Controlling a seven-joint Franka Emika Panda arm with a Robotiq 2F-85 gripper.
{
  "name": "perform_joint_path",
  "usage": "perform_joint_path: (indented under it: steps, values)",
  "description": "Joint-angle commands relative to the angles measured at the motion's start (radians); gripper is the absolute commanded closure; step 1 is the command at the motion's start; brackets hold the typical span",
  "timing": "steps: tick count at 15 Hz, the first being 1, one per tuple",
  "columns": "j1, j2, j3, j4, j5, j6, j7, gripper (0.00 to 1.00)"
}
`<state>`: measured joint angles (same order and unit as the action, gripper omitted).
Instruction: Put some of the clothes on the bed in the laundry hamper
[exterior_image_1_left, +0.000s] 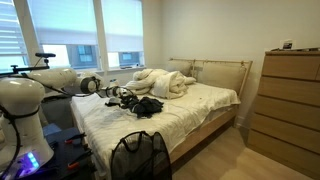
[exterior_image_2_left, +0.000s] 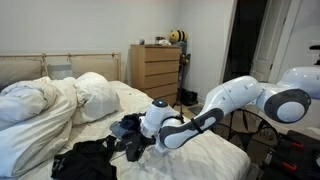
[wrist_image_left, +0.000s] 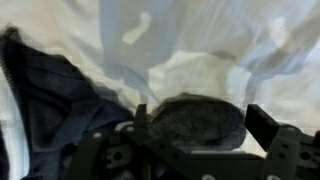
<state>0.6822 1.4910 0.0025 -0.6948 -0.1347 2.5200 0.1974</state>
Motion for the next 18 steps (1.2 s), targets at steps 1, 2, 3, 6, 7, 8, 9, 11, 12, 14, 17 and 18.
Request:
perform_joint_path:
  steps: [1, 2, 3, 6, 7, 8, 9, 11, 12, 14, 17, 18]
  values:
    - [0.005, 0.0, -0.006, -0.027, -0.009, 0.036, -0.013, 0.0]
    - [0.005, 0.0, -0.006, -0.031, -0.01, 0.038, -0.017, 0.25]
    - [0.005, 0.0, -0.004, -0.033, -0.008, 0.036, -0.019, 0.26]
    - [0.008, 0.0, -0.011, -0.037, -0.013, 0.041, -0.017, 0.51]
    - [0.008, 0.0, -0.012, -0.038, -0.014, 0.043, -0.016, 0.58]
    - [0.008, 0.0, -0.013, -0.04, -0.015, 0.046, -0.016, 0.65]
    - [0.008, 0.0, -0.015, -0.041, -0.016, 0.048, -0.015, 0.73]
    - [0.01, 0.0, -0.019, -0.041, -0.019, 0.051, -0.013, 0.88]
    - [0.01, 0.0, -0.021, -0.041, -0.021, 0.051, -0.013, 0.95]
    - [0.012, 0.0, -0.025, -0.036, -0.025, 0.052, -0.011, 1.0]
    - [0.019, 0.0, -0.026, -0.018, -0.032, 0.055, -0.014, 1.0]
    - [0.022, 0.0, -0.024, -0.005, -0.032, 0.055, -0.017, 1.0]
